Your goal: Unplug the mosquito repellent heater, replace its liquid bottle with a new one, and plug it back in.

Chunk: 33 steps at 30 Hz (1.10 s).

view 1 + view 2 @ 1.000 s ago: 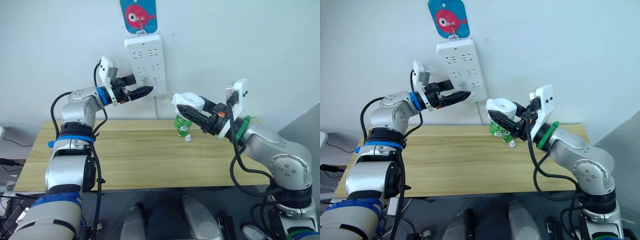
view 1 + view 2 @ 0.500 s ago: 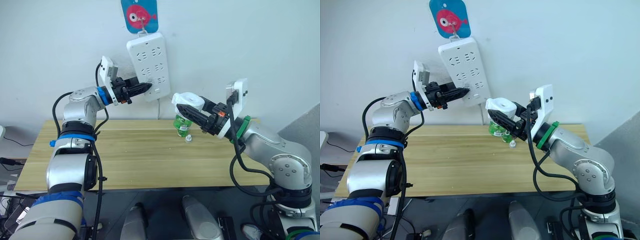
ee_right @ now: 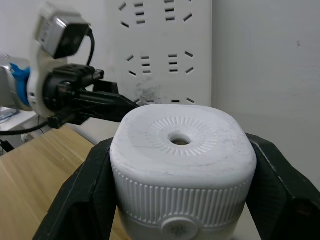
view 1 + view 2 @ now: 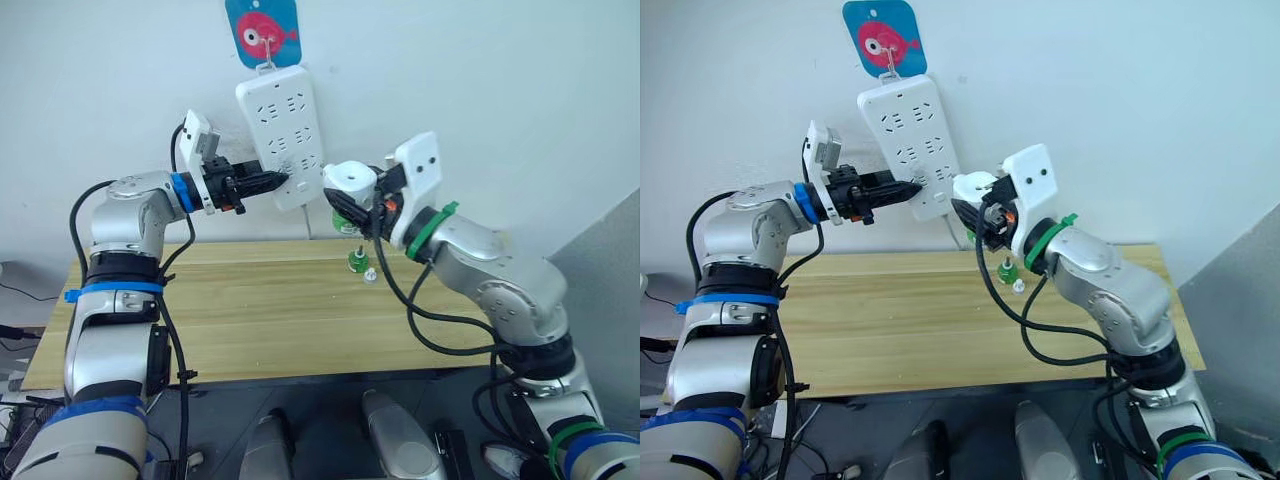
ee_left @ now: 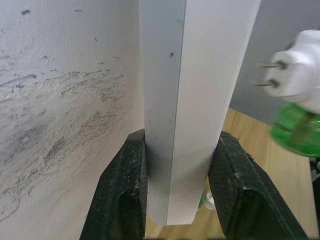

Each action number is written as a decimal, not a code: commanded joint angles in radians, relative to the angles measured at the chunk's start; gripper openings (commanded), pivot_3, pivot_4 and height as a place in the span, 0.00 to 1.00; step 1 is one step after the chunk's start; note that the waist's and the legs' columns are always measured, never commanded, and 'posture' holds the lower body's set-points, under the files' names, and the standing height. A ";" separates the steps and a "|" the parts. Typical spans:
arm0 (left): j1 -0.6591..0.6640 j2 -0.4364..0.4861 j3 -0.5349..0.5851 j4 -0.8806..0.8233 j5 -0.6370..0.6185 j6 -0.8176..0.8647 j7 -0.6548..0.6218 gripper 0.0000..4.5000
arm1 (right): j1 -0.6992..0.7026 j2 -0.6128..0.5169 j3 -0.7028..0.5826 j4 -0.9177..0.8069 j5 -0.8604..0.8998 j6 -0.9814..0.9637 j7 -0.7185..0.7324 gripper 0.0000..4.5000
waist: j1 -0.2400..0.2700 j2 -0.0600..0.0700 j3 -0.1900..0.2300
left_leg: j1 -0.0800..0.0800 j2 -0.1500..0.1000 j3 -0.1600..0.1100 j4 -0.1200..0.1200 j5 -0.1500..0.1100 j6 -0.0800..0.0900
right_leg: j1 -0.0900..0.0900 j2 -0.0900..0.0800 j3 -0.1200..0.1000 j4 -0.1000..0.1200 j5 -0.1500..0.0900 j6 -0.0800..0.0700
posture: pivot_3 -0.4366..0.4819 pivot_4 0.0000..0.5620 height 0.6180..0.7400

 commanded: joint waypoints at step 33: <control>-0.001 0.013 0.007 -0.053 -0.011 -0.002 -0.002 0.30 | -0.061 0.206 0.001 0.100 -0.280 -0.045 0.112 0.66 | 0.001 0.000 0.000 | 0.000 0.000 -0.002 0.000 0.000 0.000 | 0.000 0.000 -0.002 0.002 0.001 -0.001 | 0.21 0.38 1.00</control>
